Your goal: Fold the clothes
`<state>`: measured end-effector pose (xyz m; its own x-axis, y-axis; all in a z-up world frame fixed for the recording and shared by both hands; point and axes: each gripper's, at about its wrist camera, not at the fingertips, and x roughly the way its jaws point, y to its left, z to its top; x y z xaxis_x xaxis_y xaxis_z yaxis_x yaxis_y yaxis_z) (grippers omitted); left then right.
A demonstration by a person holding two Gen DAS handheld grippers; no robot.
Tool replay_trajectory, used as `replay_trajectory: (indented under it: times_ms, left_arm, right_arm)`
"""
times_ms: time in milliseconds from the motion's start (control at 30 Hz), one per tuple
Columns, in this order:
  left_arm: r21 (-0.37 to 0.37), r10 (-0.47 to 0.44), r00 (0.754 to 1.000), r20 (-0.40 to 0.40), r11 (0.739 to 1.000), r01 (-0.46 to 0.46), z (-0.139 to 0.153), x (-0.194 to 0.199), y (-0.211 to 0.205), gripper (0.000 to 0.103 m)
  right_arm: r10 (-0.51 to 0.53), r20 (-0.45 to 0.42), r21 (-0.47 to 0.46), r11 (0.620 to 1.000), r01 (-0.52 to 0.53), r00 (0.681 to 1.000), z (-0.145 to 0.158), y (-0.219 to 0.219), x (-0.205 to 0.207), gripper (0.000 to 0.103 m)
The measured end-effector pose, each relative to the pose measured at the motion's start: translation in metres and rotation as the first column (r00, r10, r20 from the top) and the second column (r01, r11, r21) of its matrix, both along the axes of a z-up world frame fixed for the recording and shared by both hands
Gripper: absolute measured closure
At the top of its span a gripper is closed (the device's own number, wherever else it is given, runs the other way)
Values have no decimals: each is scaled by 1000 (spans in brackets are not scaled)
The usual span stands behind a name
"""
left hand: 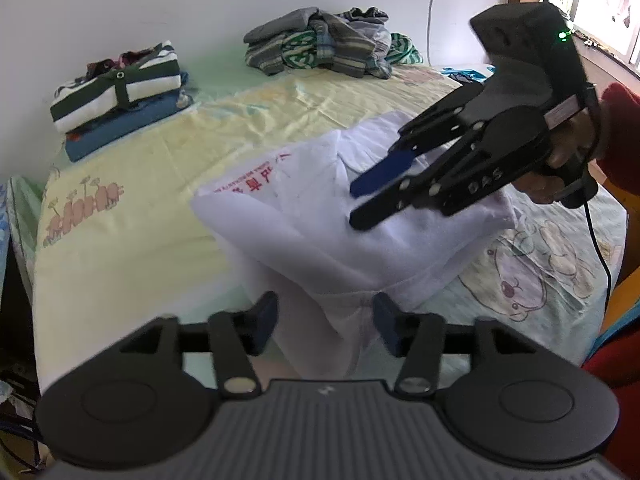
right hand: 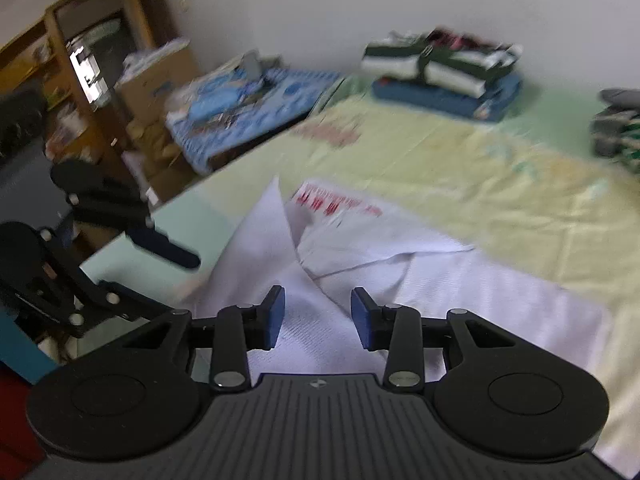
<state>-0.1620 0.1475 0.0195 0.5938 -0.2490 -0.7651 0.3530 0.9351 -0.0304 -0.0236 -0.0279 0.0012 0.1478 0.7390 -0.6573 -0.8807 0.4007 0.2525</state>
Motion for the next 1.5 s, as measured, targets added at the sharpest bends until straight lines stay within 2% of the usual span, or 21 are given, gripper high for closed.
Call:
replay_trajectory:
  times_ms: [33, 67, 133, 167, 333, 467, 533, 600, 733, 800, 867, 1000, 1067, 1167, 1300, 1333, 1367, 1400, 1500]
  left_arm:
    - [1, 1, 1000, 2, 1000, -1, -1, 0, 0, 44]
    - [4, 0, 1000, 2, 1000, 0, -2, 1, -1, 44]
    - [6, -5, 1000, 2, 1000, 5, -3, 1, -1, 43]
    - [5, -8, 1000, 1, 1000, 8, -4, 1, -1, 42]
    - [1, -19, 1000, -2, 1000, 19, -4, 4, 4, 31]
    - [-12, -39, 999, 19, 999, 39, 3, 6, 4, 31]
    - [-23, -64, 997, 31, 998, 64, 7, 8, 3, 27]
    - [-33, -92, 995, 41, 995, 94, 10, 11, -1, 22]
    - [-20, -165, 985, 56, 986, 167, 12, 16, -15, 21]
    - [-10, -200, 978, 53, 980, 201, 12, 16, -20, 21]
    - [-2, -225, 973, 48, 974, 226, 12, 16, -21, 21]
    - [-9, -241, 970, 32, 970, 241, 13, 13, -13, 21]
    - [9, -254, 967, 31, 967, 254, 14, 10, -12, 20]
    - [38, -263, 964, 36, 965, 261, 16, 7, -13, 16]
    - [47, -264, 964, 39, 964, 262, 13, 6, -17, 15]
    - [52, -268, 963, 38, 963, 266, 11, 5, -19, 15]
    - [59, -274, 961, 38, 961, 271, 9, 4, -20, 15]
    - [67, -281, 959, 36, 958, 278, 7, 4, -21, 15]
    - [71, -305, 952, 27, 950, 303, 3, 2, -23, 15]
  right_arm:
    - [21, -10, -12, 1000, -21, 1000, 2, 0, -1, 70]
    - [42, -20, -23, 999, -43, 999, 4, 0, -1, 83]
    - [84, -40, -46, 995, -85, 996, 7, -1, -2, 97]
    - [104, -51, -57, 993, -107, 993, 9, -1, -3, 98]
    - [186, -25, -108, 976, -188, 982, 28, -14, -35, 98]
    - [182, -71, -120, 975, -189, 981, 23, -20, -53, 98]
    - [186, -90, -123, 973, -196, 978, 15, -21, -65, 98]
    - [194, -80, -139, 969, -204, 978, 6, -19, -78, 98]
    - [169, -67, -152, 972, -177, 983, 4, -19, -83, 97]
    - [154, -61, -158, 974, -162, 986, 4, -18, -84, 93]
    - [140, -55, -164, 975, -148, 989, 3, -18, -86, 79]
    - [-43, -79, -34, 999, 40, 996, 22, -36, -60, 71]
    - [-162, -91, 5, 987, 163, 983, 20, -38, -44, 69]
    - [-273, -113, 28, 960, 278, 955, 7, -26, -23, 69]
    - [-267, -214, 53, 957, 284, 940, -12, -13, -4, 64]
    - [-258, -232, 41, 961, 274, 938, -14, -11, -2, 68]
    - [-249, -250, 29, 964, 264, 936, -16, -10, 0, 87]
    - [-225, -260, 45, 969, 244, 939, -12, -13, -2, 97]
    - [-159, -278, 105, 975, 194, 947, 9, -33, -16, 99]
